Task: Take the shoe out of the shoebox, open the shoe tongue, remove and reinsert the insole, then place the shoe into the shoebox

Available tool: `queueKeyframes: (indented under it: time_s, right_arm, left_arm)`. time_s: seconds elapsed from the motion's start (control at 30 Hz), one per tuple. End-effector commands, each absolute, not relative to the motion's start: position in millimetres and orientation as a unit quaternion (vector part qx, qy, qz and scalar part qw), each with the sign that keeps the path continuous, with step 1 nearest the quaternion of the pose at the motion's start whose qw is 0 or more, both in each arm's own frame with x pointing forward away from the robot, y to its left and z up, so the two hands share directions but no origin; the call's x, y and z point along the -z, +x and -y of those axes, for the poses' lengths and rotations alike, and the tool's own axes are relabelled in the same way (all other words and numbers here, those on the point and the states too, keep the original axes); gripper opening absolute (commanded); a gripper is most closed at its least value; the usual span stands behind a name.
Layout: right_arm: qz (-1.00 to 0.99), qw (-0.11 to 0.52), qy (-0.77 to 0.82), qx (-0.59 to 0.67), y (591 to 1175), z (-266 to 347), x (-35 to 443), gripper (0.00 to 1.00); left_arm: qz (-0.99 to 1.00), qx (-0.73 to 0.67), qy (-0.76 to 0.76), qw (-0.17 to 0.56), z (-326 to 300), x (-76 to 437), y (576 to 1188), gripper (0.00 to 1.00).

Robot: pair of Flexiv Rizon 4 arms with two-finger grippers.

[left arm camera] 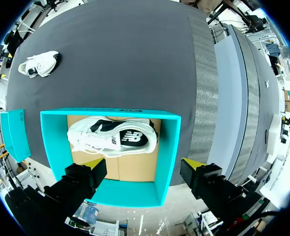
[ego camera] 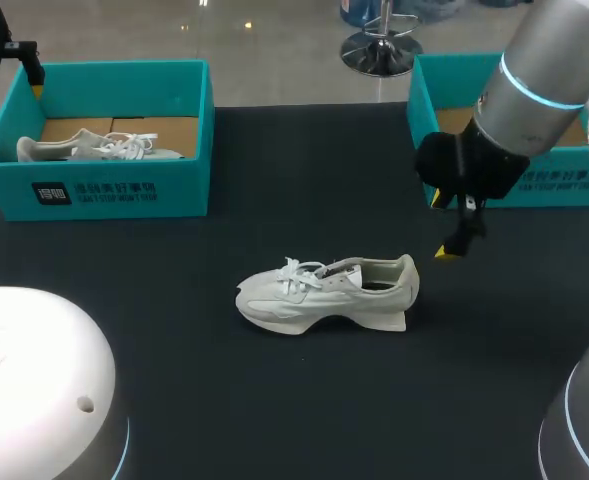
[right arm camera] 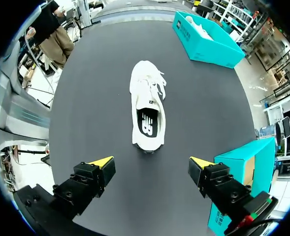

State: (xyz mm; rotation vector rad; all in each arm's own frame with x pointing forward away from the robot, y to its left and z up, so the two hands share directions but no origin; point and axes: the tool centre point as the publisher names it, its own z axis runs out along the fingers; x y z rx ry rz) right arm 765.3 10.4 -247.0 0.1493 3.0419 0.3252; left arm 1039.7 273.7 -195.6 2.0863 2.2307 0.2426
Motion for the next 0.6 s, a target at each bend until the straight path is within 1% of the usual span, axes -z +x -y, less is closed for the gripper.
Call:
queueKeyframes:
  time_s: [0.03, 0.27, 0.43, 0.6]
  right_arm:
    - [-0.993, 0.036, 0.05, -0.097, 769, -14, 247, 1.0]
    - [-0.994, 0.03, 0.046, -0.099, 769, -14, 252, 1.0]
    - [-0.985, 0.013, 0.012, -0.17, 765, -2, 274, 1.0]
    - [-0.964, 0.051, -0.021, -0.261, 754, 21, 290, 1.0]
  left_arm:
    - [-0.727, -0.081, 0.68, 0.039, -274, 195, 1038, 1.0]
    - [-0.727, -0.081, 0.68, 0.039, -274, 195, 1038, 1.0]
    - [-0.727, -0.081, 0.68, 0.039, -274, 195, 1038, 1.0]
    - [-0.727, -0.081, 0.68, 0.039, -274, 195, 1038, 1.0]
